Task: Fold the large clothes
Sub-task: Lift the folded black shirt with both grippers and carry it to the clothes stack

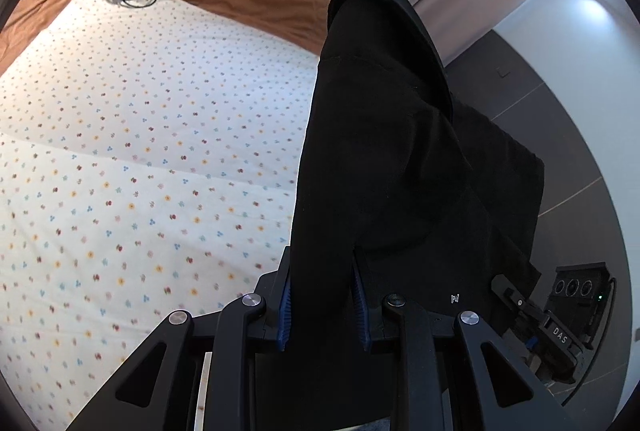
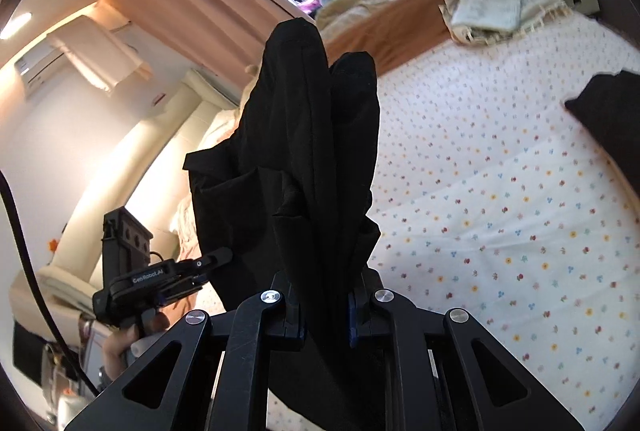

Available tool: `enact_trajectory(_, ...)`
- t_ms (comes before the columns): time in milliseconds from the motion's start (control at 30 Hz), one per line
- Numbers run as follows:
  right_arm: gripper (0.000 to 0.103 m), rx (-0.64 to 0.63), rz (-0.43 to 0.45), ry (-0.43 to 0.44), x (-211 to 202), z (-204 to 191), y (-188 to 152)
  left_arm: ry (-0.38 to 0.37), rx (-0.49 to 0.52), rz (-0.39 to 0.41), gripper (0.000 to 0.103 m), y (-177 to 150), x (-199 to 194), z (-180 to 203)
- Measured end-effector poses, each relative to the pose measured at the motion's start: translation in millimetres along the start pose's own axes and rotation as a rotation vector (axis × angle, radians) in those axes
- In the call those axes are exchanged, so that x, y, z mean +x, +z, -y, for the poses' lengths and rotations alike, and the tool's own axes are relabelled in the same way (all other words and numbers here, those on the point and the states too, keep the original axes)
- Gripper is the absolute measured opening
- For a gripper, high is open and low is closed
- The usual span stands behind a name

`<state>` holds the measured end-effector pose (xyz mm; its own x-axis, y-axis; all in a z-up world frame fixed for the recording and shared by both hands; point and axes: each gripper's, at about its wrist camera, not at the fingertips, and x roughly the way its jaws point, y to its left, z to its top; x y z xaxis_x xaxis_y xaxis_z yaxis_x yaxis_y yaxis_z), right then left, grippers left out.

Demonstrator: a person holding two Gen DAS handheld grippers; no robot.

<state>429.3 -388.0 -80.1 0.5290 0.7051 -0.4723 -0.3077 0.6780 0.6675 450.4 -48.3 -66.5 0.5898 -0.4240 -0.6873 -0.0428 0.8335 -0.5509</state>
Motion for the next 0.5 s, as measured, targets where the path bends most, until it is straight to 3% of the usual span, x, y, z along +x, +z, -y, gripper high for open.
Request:
enact_trajectory(267,0.016,-0.073,0.066,-0.016,-70,-41,-18,-0.035,0.074,0.058,0.026,-34,-67,44)
enact_trajectory(500,0.016,-0.114,0.112,-0.049,-128,-58,-38,-0.073,0.13,0.076,0.026,-71,-100,81)
